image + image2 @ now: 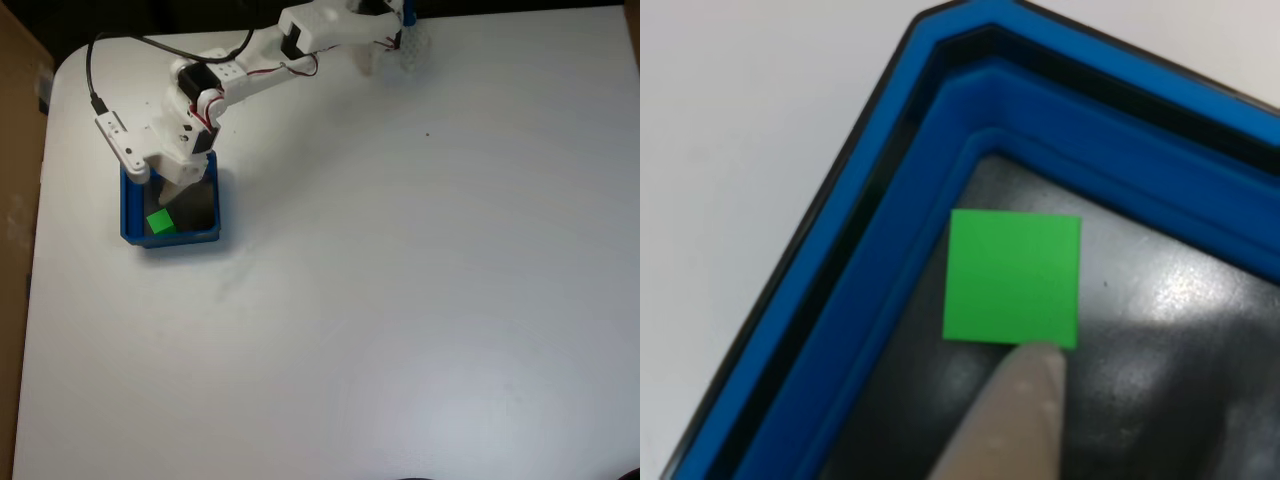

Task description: Pick up green cube and drop it in the blue box

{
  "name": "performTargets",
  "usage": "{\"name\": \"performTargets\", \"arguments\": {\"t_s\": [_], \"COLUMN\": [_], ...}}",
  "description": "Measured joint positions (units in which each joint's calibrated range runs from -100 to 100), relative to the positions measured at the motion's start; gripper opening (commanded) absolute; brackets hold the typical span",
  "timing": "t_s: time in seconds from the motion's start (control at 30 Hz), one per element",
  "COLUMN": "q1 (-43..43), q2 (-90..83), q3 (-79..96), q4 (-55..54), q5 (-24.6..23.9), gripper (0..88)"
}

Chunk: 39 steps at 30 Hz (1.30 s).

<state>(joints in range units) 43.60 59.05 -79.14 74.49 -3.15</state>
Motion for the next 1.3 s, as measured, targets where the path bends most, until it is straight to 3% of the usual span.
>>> {"name": "performTargets", "arguments": {"t_s": [1.07,1.3], "q1": [0.00,0.00], "q2": [-41.45,-47.36], "q3": [56.94,66.88], "q4": [-0.83,-9.57], "q5": [0.29,0.20], "gripper": [26.1,26.1]}}
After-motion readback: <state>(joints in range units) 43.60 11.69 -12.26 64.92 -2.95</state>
